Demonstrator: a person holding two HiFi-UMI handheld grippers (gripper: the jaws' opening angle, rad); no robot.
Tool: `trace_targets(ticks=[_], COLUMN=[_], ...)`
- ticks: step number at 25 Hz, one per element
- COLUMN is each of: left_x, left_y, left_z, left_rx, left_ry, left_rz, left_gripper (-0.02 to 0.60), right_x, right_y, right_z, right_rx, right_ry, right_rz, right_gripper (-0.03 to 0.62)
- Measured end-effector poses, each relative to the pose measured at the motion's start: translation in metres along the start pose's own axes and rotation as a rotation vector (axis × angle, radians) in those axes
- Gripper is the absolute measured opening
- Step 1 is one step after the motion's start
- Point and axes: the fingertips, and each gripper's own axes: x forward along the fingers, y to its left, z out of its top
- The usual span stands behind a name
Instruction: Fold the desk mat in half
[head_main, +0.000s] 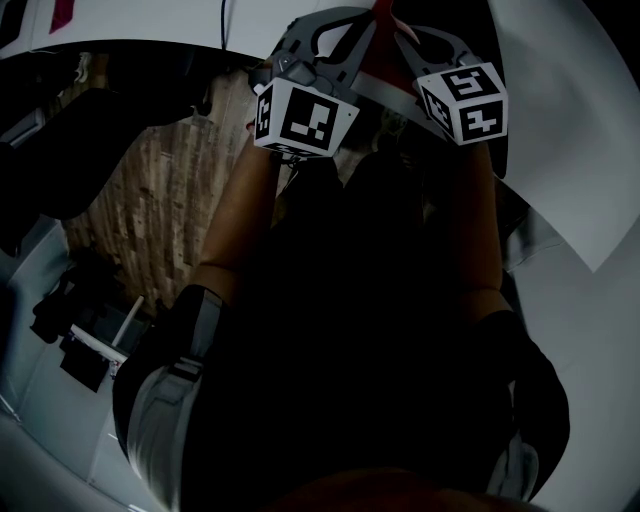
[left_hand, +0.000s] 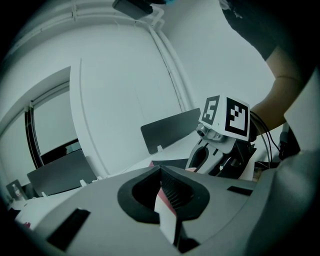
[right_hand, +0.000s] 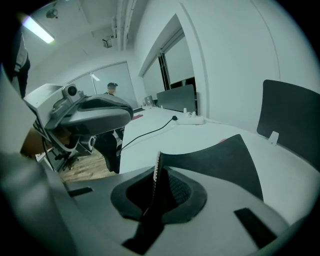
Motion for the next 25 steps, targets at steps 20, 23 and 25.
trace_targets(ticks=[20,23,25], left_x=[-0.013,-0.013,-0.013], left_y=[-0.006,-0.007,-0.007], left_z=[-0.040,-0.044,-0.047], left_rx=[-0.053,-0.058,-0.060], left_ry=[0.042,0.047,0.046], left_rz=[-0.012,-0.013,-0.013], left_gripper=[0.014,0.014,0.014], right_x=[0.029,0.033,0.036], right_y=[0.039,0.043,0.044], right_z=[-0.043,-0.052,-0.056], right_rx=[-0.132,-0.149,-0.154], right_ry=[0.163,0.192,0.207], right_rz=[0.082,0.096,0.102], right_gripper=[0.043,0.043,0.043])
